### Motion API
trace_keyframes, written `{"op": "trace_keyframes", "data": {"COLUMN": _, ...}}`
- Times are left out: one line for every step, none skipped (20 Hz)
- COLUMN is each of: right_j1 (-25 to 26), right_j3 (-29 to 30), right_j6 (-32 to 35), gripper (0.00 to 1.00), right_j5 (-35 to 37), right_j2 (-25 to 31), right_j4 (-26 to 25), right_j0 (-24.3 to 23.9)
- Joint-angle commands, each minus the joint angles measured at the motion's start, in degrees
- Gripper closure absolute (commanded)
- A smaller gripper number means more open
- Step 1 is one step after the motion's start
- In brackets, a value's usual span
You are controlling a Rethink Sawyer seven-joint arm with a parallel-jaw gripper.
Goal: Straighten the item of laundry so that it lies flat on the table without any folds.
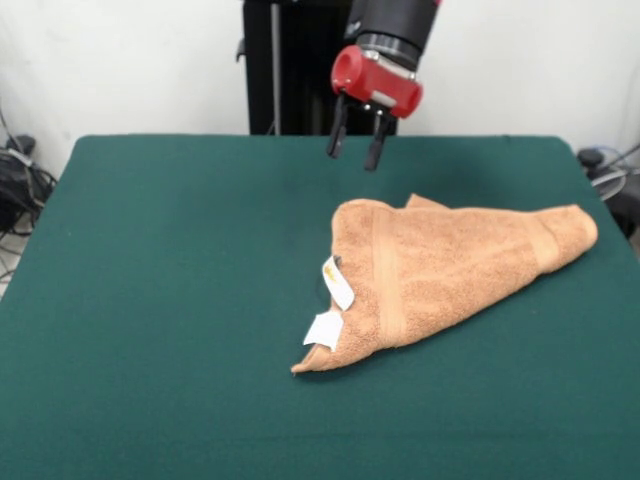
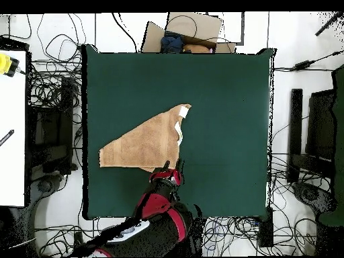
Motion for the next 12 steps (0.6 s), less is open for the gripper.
{"op": "trace_keyframes", "data": {"right_j1": 0.4, "right_j3": -2.5, "right_j6": 4.9, "gripper": 0.00, "right_j5": 7.3, "right_j2": 7.7, "right_j4": -1.8, "right_j0": -0.6}}
{"op": "trace_keyframes", "data": {"right_j1": 0.3, "right_j3": -2.5, "right_j6": 4.8, "gripper": 0.00, "right_j5": 7.6, "right_j2": 7.7, "right_j4": -1.7, "right_j0": -0.6}}
{"op": "trace_keyframes", "data": {"right_j1": 0.3, "right_j3": -2.4, "right_j6": 4.9, "gripper": 0.00, "right_j5": 7.7, "right_j2": 7.6, "right_j4": -1.7, "right_j0": -0.5}}
{"op": "trace_keyframes", "data": {"right_j1": 0.4, "right_j3": -2.3, "right_j6": 4.9, "gripper": 0.00, "right_j5": 7.7, "right_j2": 7.5, "right_j4": -1.4, "right_j0": -0.3}}
{"op": "trace_keyframes", "data": {"right_j1": 0.3, "right_j3": -2.2, "right_j6": 5.0, "gripper": 0.00, "right_j5": 7.9, "right_j2": 7.6, "right_j4": -1.5, "right_j0": -0.4}}
{"op": "trace_keyframes", "data": {"right_j1": 0.2, "right_j3": -2.2, "right_j6": 5.1, "gripper": 0.00, "right_j5": 7.9, "right_j2": 7.6, "right_j4": -1.6, "right_j0": -0.5}}
{"op": "trace_keyframes", "data": {"right_j1": 0.1, "right_j3": -2.2, "right_j6": 5.2, "gripper": 0.00, "right_j5": 7.9, "right_j2": 7.7, "right_j4": -1.8, "right_j0": -0.6}}
{"op": "trace_keyframes", "data": {"right_j1": 0.3, "right_j3": -2.1, "right_j6": 5.3, "gripper": 0.00, "right_j5": 7.6, "right_j2": 7.7, "right_j4": -1.8, "right_j0": -0.7}}
{"op": "trace_keyframes", "data": {"right_j1": 0.3, "right_j3": -2.0, "right_j6": 5.4, "gripper": 0.00, "right_j5": 7.7, "right_j2": 7.8, "right_j4": -1.9, "right_j0": -0.8}}
{"op": "trace_keyframes", "data": {"right_j1": 0.4, "right_j3": -2.0, "right_j6": 5.4, "gripper": 0.00, "right_j5": 7.5, "right_j2": 7.9, "right_j4": -1.9, "right_j0": -0.9}}
{"op": "trace_keyframes", "data": {"right_j1": 0.5, "right_j3": -2.0, "right_j6": 5.5, "gripper": 0.00, "right_j5": 7.4, "right_j2": 7.9, "right_j4": -1.9, "right_j0": -0.9}}
{"op": "trace_keyframes", "data": {"right_j1": 0.5, "right_j3": -2.0, "right_j6": 5.6, "gripper": 0.00, "right_j5": 7.5, "right_j2": 8.1, "right_j4": -1.9, "right_j0": -1.0}}
